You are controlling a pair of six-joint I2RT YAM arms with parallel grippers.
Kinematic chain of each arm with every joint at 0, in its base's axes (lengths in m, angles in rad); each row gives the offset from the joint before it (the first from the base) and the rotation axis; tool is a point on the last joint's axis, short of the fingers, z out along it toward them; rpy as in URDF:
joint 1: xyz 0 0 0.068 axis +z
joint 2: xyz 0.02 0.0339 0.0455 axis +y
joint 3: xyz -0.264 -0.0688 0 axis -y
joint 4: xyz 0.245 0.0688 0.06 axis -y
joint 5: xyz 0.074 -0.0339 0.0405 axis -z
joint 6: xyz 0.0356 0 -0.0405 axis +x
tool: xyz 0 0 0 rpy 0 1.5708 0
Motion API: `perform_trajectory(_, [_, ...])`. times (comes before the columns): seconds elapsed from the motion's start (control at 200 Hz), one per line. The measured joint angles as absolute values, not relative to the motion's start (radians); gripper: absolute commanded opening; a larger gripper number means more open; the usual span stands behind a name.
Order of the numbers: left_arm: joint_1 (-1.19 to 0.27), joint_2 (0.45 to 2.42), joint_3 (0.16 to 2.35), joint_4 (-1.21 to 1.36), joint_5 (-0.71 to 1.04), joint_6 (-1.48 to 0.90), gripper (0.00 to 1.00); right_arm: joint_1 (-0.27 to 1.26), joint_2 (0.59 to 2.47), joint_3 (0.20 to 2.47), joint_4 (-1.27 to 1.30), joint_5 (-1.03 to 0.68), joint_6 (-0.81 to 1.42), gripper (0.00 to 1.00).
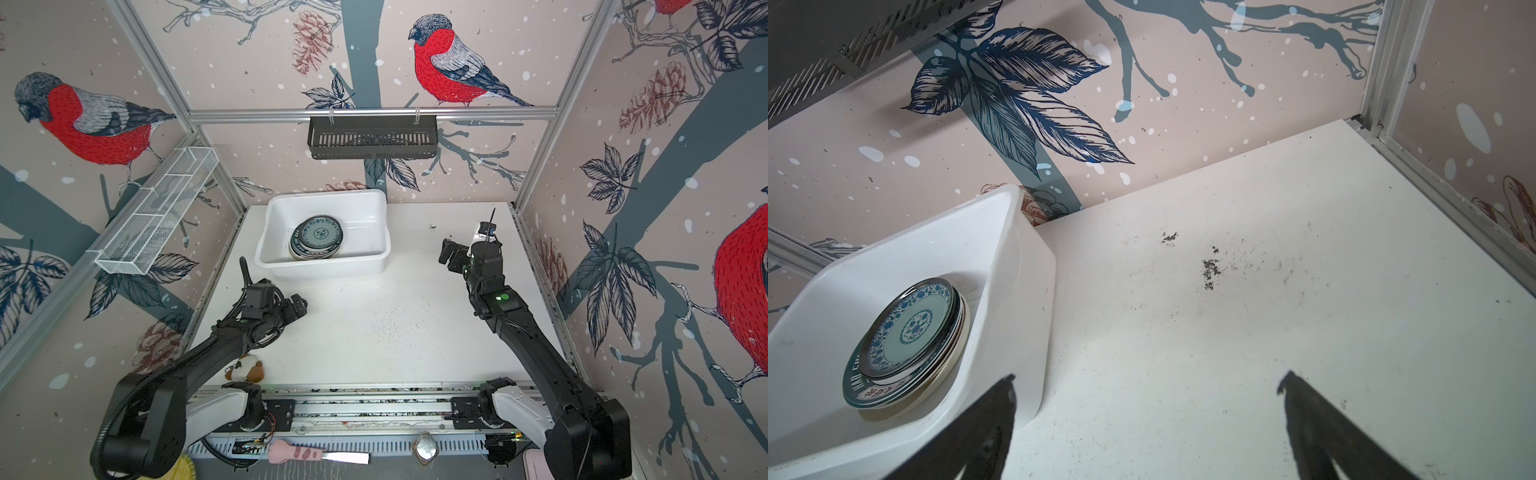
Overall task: Place the plates into the plastic bin on the countertop
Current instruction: 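Move the left gripper toward the white green-rimmed plate on the table, then lower the left gripper onto the white plate's rim and grasp it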
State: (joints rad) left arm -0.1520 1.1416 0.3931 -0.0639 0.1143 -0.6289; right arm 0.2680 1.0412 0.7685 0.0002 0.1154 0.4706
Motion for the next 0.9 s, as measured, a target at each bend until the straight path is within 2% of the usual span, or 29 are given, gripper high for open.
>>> perform_trajectory(0.365, [-0.322, 1.127, 0.384, -0.045, 0.13, -0.731, 0.97, 0.257, 1.06, 0.77, 0.001, 0.102, 0.477, 1.0])
perform_trajectory(0.625, [-0.476, 1.204, 0.426, 0.004, 0.134, -0.804, 0.97, 0.254, 1.073, 0.77, 0.001, 0.084, 0.494, 0.99])
perform_trajectory(0.896, [-0.506, 1.149, 0.529, -0.086, 0.149, -0.823, 0.97, 0.25, 1.073, 0.77, 0.001, 0.083, 0.495, 0.99])
